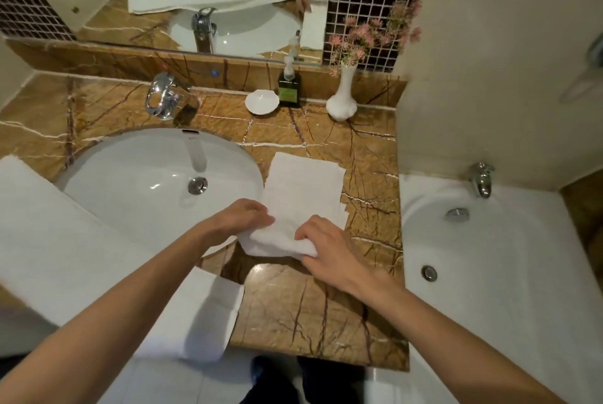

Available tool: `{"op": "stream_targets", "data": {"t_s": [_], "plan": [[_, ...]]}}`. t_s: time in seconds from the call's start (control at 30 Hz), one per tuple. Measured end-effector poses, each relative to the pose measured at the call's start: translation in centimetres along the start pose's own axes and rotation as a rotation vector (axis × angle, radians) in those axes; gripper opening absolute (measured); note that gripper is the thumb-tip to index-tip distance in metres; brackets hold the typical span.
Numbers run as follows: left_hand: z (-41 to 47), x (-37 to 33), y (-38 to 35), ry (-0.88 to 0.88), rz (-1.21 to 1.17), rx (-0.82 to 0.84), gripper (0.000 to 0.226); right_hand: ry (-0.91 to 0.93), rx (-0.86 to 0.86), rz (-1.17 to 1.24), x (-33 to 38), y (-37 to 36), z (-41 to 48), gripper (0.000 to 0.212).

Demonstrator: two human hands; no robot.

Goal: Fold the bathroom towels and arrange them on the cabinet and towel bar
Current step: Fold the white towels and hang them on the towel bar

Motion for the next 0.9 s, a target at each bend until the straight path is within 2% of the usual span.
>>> {"op": "stream_targets", "data": {"t_s": [0.1,0.23,0.3,0.37,0.47,0.57,0.7,0.8,0.9], "plan": [[1.0,0.6,0.3,0.048,0.03,-0.065,0.04,0.048,0.104,-0.047,0.8,-2.0,-1.4,0.033],[1.8,0.4,0.1,0.0,-0.017,-0.217,0.03,0.086,0.314,-0.123,1.0,-5.0,-2.9,0.037],[2.3,0.4,-0.3,-0.021,-0.01,-0.224,0.027,0.04,0.382,-0.091,0.5,-5.6,-3.2,0.042],[2.5,0.2,-0.8,-0.048,-0.016,-0.185,0.017,-0.018,0.351,-0.021,-0.2,-5.3,-2.9,0.041],[2.3,-0.3,-1.1,-0.111,-0.049,-0.171,0.002,-0.11,0.202,0.081,-1.5,-3.9,-1.6,0.027],[1.8,-0.9,-1.0,-0.165,-0.07,-0.155,0.019,-0.209,0.059,0.113,-3.4,-2.3,0.2,0.017],[0.9,-1.5,-0.9,-0.181,-0.167,-0.097,0.024,-0.277,-0.03,0.056,-5.2,-0.8,2.5,0.01],[0.3,-1.8,-1.4,-0.112,-0.396,-0.027,0.021,-0.362,-0.053,0.045,-6.5,-0.3,3.9,0.016],[-0.8,-3.0,-1.8,-0.126,-0.578,0.036,0.028,-0.528,-0.011,0.087,-7.7,-0.5,4.3,0.039]]}}
Point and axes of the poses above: each hand's wrist, its own z-axis towards the middle knuckle, its own y-axis out of the back of the hand, x = y × z, the point moved 7 cm from there along z, towards the middle knuckle, and after that the axes turned 1 degree about -z, right-handed, at the moved point
